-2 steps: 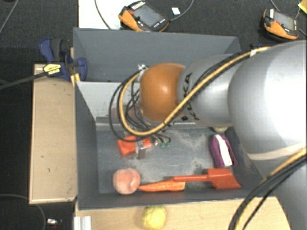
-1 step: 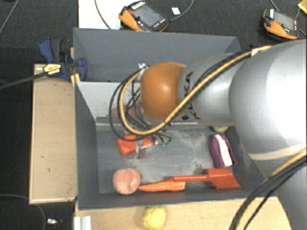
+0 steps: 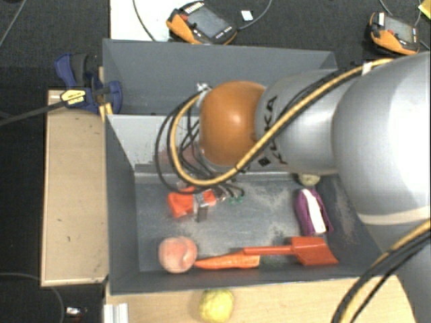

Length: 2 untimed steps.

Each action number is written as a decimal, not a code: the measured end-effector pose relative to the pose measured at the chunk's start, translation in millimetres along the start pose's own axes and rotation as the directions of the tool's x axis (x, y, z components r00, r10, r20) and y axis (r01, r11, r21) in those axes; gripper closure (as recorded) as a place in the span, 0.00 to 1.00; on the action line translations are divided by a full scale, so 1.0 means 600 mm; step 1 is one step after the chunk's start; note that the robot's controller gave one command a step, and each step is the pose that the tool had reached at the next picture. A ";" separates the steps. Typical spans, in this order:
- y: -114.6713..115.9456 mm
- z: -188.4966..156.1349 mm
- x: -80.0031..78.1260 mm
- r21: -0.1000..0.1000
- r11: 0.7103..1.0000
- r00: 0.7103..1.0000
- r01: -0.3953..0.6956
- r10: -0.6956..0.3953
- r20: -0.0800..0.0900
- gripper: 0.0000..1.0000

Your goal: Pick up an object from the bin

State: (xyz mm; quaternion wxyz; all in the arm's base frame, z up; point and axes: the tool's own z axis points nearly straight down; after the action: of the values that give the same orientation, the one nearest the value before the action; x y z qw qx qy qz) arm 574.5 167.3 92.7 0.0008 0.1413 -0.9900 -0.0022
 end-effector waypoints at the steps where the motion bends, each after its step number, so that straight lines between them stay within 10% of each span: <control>1: 0.000 -0.058 -0.006 0.000 1.000 1.000 -0.002 0.002 0.014 1.00; 2: 0.000 -0.085 -0.004 0.000 1.000 1.000 -0.004 0.004 0.010 1.00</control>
Offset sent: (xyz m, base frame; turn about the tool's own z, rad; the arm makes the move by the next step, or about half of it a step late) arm 0.0022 0.0004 0.0661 0.0015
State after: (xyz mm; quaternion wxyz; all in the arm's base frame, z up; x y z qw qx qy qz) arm 577.0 167.8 143.6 -0.0041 0.1392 -0.9903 -0.0028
